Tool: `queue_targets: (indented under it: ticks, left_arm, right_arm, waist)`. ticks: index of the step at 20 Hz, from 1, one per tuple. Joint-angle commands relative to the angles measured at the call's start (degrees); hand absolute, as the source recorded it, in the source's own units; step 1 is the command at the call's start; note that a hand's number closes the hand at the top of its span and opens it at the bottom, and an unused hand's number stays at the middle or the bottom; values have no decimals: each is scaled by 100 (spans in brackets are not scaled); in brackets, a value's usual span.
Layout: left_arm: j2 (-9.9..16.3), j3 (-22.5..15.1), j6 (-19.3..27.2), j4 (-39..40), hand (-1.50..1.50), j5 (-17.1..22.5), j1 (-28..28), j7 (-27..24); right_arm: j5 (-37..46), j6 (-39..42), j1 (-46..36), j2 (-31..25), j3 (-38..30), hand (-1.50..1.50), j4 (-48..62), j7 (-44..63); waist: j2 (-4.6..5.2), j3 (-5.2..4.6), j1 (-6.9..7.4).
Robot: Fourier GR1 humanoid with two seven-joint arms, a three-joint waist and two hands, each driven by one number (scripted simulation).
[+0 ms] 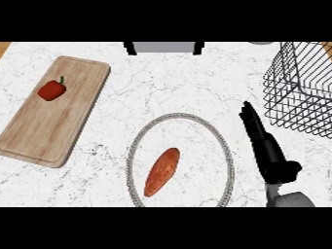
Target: Pick the sweet potato from the placemat and place it in the basket
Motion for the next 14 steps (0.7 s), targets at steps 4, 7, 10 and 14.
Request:
queue_targets:
  ticks: [4,7,10,14]
  left_arm:
    - [-538,-849,-714,-63,0,-176,-87,-89]
    - [-712,-1480,-1169,-296,0,-267,-52,45]
    - [-853,-1646,-1184,-215,0,-378,-267,102]
    - [-780,-1584,-1262,-75,0,-429,-162,-18]
  right_arm:
    - [-126,-711,-1073,1018,124,150,-480,458]
    - [504,-386,-1878,865,1035,150,-348,451]
    - [203,-1864,-2330,1046,1938,150,-170,706]
    - [917,-3365,-2661,1052,2736,-150,187,1583]
  waist:
    - [51,-17,-4]
    - [66,-37,231]
    - [82,-25,293]
    - [40,-49,272]
